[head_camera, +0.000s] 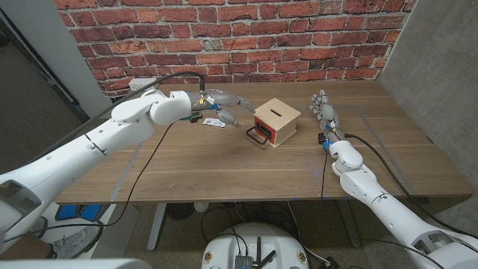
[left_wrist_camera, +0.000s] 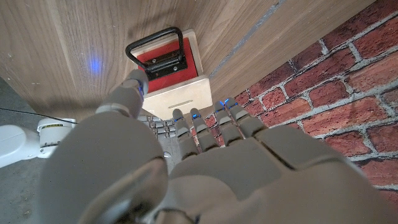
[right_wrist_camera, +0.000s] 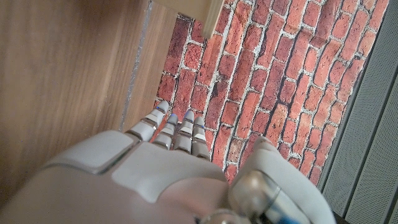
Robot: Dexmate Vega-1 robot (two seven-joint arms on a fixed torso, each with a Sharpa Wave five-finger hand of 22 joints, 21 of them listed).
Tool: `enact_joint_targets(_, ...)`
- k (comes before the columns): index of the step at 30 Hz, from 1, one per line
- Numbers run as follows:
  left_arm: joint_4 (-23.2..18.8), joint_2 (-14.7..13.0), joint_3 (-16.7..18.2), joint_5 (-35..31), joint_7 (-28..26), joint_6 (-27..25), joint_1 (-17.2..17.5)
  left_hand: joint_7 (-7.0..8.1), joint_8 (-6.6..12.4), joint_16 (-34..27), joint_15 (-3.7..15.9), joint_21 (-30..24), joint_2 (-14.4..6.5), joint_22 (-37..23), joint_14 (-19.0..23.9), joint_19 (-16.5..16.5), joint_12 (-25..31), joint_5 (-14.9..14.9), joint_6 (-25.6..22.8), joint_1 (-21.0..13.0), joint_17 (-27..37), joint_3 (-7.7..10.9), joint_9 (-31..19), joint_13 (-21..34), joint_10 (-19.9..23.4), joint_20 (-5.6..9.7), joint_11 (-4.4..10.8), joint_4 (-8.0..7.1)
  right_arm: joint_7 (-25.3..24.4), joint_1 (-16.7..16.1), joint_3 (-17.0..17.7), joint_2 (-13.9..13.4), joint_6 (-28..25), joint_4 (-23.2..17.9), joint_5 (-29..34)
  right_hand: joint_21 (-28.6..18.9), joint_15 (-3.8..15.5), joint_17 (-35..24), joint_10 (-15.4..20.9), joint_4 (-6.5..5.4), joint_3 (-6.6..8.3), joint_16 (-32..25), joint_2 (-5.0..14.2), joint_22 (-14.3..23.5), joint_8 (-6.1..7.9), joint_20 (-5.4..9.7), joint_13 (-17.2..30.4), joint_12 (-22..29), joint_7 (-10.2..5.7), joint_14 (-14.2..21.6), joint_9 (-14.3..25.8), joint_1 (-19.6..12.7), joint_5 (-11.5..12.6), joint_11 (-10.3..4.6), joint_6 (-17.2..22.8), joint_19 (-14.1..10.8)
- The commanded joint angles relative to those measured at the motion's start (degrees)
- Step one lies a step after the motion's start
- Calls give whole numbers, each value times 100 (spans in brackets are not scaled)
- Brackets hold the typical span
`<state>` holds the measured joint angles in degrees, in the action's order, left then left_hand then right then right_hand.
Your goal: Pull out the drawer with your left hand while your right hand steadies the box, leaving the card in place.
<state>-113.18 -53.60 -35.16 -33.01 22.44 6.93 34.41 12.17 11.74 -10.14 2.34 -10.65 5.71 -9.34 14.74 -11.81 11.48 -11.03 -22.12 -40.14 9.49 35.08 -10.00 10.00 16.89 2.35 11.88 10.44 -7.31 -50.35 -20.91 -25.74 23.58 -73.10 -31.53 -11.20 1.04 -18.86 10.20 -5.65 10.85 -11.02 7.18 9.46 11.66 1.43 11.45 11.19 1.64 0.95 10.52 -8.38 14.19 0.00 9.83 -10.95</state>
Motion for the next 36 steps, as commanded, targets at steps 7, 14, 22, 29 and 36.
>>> enact_joint_targets(7,81,122,-208,-1467,-551,395,142,-117,-13,-21,991,-26,53,-20,187,-157,14,-15,-169,-202,7,-201,-26,11,225,830,-12,-15,-97,-32,23,51,61,50,2,32,22,10,-2,-7,72,-24,78,15,6,-15,-8,-10,-8,-13,17,-22,5,-12,63,-40)
enact_joint_targets(14,143,149,-226,-1767,-794,567,239,-121,3,-47,1002,-30,70,-24,478,-227,35,-19,-331,-395,11,-326,-23,8,494,726,3,-13,-171,-138,54,-6,25,-93,11,34,25,22,-1,-7,82,-24,79,15,5,-20,-11,-8,-7,-19,17,-19,3,-20,70,-38)
enact_joint_targets(22,183,205,-224,-2170,-1381,517,550,-118,29,-42,1010,-10,121,-25,630,-206,26,-9,-521,-429,13,-470,-22,7,652,725,0,-40,-220,-255,87,-71,-10,-258,8,35,12,37,0,-4,94,-28,80,16,2,-19,-15,-7,-7,-16,17,-18,0,-14,74,-37)
enact_joint_targets(29,258,232,-303,-2363,-1443,564,584,-123,26,-42,1022,-17,75,-27,765,-241,19,-16,-673,-484,15,-546,-22,7,797,761,7,-50,-102,-291,92,-112,-29,-318,-63,36,38,42,7,-39,98,-45,100,16,-9,-18,-19,-4,-4,-11,17,33,-6,2,62,-39)
enact_joint_targets(36,342,269,-394,-2510,-1483,650,552,-120,-11,-29,1026,-5,23,-28,824,-206,-13,-22,-699,-534,14,-594,-24,7,823,765,13,-56,-63,-340,70,-326,-147,-520,70,42,52,56,-35,-55,98,-46,82,16,-55,13,-26,-18,-43,-29,10,71,-13,-4,-39,-27)
